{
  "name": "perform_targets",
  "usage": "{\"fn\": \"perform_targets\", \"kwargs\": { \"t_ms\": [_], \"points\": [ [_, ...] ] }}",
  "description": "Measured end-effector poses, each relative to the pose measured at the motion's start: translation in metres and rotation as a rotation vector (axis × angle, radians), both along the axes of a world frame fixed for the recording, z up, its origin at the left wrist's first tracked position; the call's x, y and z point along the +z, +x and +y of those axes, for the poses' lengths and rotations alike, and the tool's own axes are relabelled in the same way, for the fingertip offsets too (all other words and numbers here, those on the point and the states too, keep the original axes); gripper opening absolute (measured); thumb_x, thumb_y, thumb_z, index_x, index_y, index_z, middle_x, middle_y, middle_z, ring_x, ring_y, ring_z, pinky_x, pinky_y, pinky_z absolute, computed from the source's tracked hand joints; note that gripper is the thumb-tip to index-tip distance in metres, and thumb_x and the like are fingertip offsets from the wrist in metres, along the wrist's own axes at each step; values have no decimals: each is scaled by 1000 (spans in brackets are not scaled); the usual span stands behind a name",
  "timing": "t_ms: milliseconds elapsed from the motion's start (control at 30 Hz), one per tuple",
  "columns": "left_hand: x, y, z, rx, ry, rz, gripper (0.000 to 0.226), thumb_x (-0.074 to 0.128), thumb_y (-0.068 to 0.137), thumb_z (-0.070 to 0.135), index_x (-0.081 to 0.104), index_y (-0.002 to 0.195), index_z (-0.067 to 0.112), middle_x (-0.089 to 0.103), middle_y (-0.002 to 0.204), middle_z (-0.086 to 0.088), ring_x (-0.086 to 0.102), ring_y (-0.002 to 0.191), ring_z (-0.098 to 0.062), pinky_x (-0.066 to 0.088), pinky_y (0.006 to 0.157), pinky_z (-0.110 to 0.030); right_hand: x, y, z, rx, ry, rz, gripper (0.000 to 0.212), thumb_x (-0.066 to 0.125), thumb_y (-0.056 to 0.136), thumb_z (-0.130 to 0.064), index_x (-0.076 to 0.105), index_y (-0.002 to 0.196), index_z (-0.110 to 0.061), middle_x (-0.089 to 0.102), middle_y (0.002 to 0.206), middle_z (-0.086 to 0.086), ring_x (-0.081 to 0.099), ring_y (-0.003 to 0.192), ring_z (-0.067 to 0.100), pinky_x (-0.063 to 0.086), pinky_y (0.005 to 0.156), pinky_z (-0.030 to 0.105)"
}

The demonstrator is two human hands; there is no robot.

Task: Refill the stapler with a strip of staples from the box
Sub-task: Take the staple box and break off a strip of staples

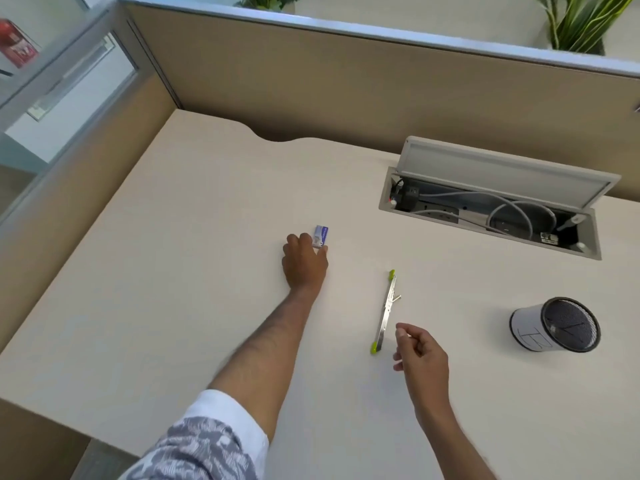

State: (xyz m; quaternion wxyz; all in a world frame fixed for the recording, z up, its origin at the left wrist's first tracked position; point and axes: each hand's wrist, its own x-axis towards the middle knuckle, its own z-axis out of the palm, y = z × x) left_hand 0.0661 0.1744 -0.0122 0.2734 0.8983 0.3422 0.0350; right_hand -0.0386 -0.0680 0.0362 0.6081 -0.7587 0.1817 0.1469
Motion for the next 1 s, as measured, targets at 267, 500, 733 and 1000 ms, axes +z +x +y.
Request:
{"fn": "perform_targets", "kwargs": {
  "t_ms": [267,500,733,1000],
  "points": [
    [51,-50,-11,7,-445,-404,21,75,90,7,66,108,10,74,97,-1,71,82,-7,58,74,-30,33,-11,1,132,88,-73,24,66,97,-19,67,117,-32,75,86,-4,72,82,14,59,63,26],
    [136,-164,-41,-127,-930,-523,31,69,93,6,67,124,7,81,106,-12,79,97,-30,65,80,-36,75,-17,9,439,141,-239,62,72,93,-16,47,148,-27,64,128,-13,67,108,12,59,85,29],
    [174,-220,-61,-124,-1098,-564,35,64,95,2,63,130,4,81,104,-13,78,92,-22,63,79,-33,112,-47,19,477,214,-393,35,76,87,-18,68,122,-18,76,104,-6,67,81,11,60,74,44],
    [189,-237,-83,11,-1143,-680,19,72,93,13,60,107,10,80,101,-21,80,84,-28,65,78,-41,128,-72,16,427,198,-487,32,77,87,-14,69,119,-15,74,102,6,64,79,18,58,73,48]
  ]
}}
